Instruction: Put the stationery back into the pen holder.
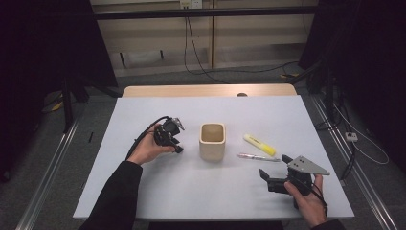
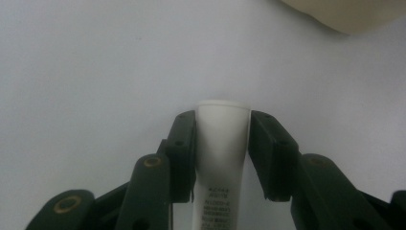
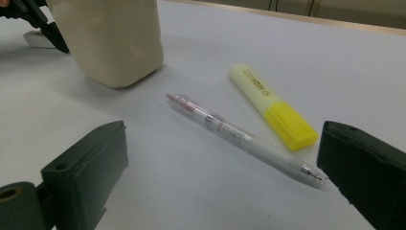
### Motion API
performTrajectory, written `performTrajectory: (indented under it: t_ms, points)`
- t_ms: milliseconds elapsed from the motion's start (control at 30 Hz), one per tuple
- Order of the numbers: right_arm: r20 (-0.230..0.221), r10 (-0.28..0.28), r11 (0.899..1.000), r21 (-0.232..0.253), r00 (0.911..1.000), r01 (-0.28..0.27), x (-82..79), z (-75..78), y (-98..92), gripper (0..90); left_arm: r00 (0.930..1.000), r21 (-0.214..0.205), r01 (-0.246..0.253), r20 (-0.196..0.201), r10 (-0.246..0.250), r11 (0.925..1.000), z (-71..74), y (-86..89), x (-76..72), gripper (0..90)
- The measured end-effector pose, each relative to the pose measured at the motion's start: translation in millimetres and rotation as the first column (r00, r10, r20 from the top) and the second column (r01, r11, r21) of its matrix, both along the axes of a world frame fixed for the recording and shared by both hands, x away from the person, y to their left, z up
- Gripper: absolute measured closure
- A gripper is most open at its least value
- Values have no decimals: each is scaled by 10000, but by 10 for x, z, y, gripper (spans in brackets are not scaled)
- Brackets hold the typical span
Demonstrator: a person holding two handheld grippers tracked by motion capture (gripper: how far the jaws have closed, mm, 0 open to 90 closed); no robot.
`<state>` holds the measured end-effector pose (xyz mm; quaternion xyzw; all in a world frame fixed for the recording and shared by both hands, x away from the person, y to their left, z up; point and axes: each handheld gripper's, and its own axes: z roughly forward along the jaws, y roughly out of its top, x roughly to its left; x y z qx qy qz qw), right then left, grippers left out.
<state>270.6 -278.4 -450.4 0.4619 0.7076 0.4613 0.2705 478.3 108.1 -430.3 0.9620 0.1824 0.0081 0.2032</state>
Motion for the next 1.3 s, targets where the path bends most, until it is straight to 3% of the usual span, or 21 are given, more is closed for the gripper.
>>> performTrajectory:
  t_ms: [300, 467, 567, 800, 900, 1033, 1233, 1300]
  points:
    - [23, 8, 10000, -7, 10000, -7, -3, 1, 0, 32, 9997, 56, -182, 142, 181, 9998, 1, -3, -11, 675]
    - [21, 27, 10000, -14, 10000, -27, -3, 1, 3, 32, 9998, -37, -206, -43, 206, 9998, 8, 11, -1, 677]
    - [20, 15, 10000, -2, 10000, -15, -3, 1, 0, 32, 9988, 32, -461, 174, 460, 9989, 16, 25, 1, 677]
    - [14, 14, 10000, -13, 10000, -14, -4, 1, 1, 32, 9942, -725, -1036, 207, 1054, 9920, 60, 76, -3, 678]
    - [23, 7, 10000, -11, 10000, -7, -5, 2, 1, 32, 9950, -852, -957, 195, 977, 9918, 96, 96, 3, 679]
    - [24, 8, 10000, -3, 10000, -8, -6, 3, 0, 32, 9926, -1197, -1165, 213, 1199, 9860, 133, 118, -4, 679]
    - [30, 11, 10000, -6, 10000, -11, -7, 3, 0, 32, 9883, -1921, -1297, 541, 1425, 9728, 239, 174, -34, 678]
    - [29, 12, 10000, -12, 10000, -12, -7, 3, 0, 32, 9862, -2249, -1352, 632, 1529, 9650, 271, 185, -51, 677]
